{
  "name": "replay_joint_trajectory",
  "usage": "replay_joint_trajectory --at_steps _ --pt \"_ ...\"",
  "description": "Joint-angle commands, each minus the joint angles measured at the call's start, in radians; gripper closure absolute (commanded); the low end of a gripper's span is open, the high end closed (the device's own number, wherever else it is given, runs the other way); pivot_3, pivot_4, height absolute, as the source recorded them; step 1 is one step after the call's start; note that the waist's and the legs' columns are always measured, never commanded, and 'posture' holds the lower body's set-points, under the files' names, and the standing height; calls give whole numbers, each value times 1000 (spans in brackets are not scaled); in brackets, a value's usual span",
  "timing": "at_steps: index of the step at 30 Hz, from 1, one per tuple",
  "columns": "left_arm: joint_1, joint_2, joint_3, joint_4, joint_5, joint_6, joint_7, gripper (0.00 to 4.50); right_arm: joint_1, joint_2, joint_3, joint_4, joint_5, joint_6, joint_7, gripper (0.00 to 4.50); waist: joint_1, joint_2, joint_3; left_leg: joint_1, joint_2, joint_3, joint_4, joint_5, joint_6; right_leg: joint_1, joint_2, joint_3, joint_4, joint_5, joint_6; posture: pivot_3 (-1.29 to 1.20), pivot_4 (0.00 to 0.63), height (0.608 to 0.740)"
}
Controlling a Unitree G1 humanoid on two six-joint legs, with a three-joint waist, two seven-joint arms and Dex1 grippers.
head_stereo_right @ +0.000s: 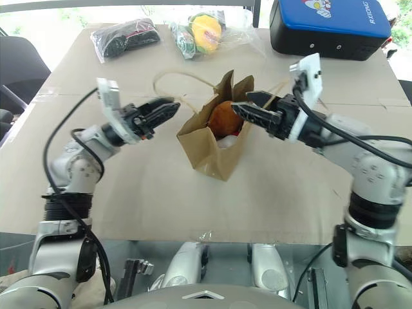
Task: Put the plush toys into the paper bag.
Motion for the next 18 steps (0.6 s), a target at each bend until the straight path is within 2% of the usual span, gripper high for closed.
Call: replay_joint_trajectory --at_steps 1,2,5,8,10,12,15,18 --pt "75 65 100 -134 -125 123 -37 458 98 -146 -144 -98 220 43 30 1576 6 0 0 0 0 0 0 0 0 1 -1 0 -1 0 0 0 150 740" --pt "110 79 109 -174 -151 155 -48 47 133 -183 -166 -115 258 42 31 1576 7 0 0 0 0 1 0 0 0 2 -1 0 -2 0 0 0 150 740" --pt "225 98 102 -289 -150 176 -59 47 224 -253 -176 -152 316 24 -2 1576 9 0 0 1 -1 2 0 0 0 3 -2 0 -3 0 0 0 150 740" --pt "284 57 58 -384 -119 164 -11 47 288 -273 -36 -195 126 -46 -2 1576 12 -1 -1 2 -1 1 0 0 0 3 -2 0 -1 0 0 0 150 740" --pt "312 18 9 -452 -95 158 31 0 298 -251 159 -171 -99 -150 -32 2079 12 -2 -1 2 0 0 1 0 0 3 -1 0 -1 0 0 0 150 740" --pt "326 0 -26 -484 -48 135 55 0 297 -218 274 -148 -218 -226 -27 2911 11 -1 -1 2 -1 1 3 0 0 3 -1 1 -1 0 0 0 150 740" --pt "328 -53 -104 -531 15 118 121 0 242 -36 448 -38 -358 -360 -40 4340 5 -2 -1 3 0 1 2 0 0 3 0 2 0 0 0 0 150 740" --pt "310 -101 -149 -552 81 101 198 0 210 69 511 48 -446 -442 -29 4429 10 -1 -1 2 0 1 2 0 0 3 1 2 0 0 0 0 150 740"
